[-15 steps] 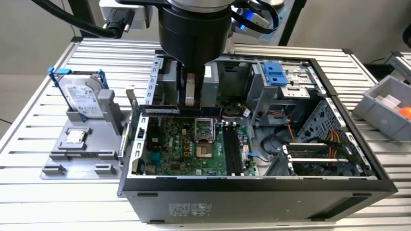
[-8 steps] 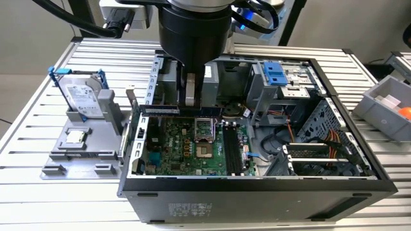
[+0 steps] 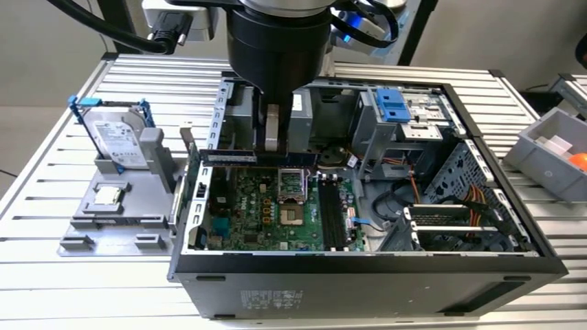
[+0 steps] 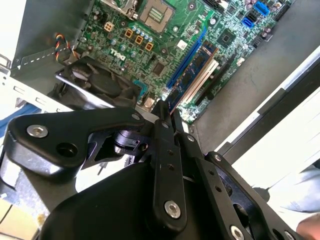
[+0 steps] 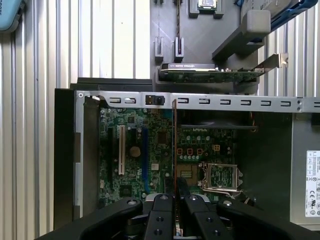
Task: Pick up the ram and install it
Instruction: 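Pick up the ram and move it above insertion slot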
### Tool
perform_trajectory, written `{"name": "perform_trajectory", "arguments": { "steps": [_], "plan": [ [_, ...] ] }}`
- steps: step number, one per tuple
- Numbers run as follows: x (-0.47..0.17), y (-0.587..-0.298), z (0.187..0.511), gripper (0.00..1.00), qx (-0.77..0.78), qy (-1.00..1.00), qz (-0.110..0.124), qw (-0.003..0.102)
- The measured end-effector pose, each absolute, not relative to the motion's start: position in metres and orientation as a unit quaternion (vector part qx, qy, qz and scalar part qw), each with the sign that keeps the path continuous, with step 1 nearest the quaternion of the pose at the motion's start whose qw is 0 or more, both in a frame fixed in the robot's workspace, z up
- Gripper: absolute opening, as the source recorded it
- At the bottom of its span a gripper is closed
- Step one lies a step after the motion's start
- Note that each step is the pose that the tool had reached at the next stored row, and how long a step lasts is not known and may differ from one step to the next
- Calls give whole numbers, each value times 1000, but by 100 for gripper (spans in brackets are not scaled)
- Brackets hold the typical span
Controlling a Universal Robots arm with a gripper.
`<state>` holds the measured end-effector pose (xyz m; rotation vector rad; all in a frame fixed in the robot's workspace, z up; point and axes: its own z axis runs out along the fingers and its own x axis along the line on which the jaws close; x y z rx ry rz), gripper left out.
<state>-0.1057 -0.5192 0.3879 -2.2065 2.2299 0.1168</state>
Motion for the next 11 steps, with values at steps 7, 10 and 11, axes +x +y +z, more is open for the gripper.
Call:
{"name": "perform_trajectory", "arguments": {
  "steps": [7,10,11],
  "plan": [
    [-103,-519,388,0,-703,710,37,1],
    [-103,-519,388,0,-703,710,37,1],
    [-103,-519,388,0,-703,710,37,1]
  ]
}}
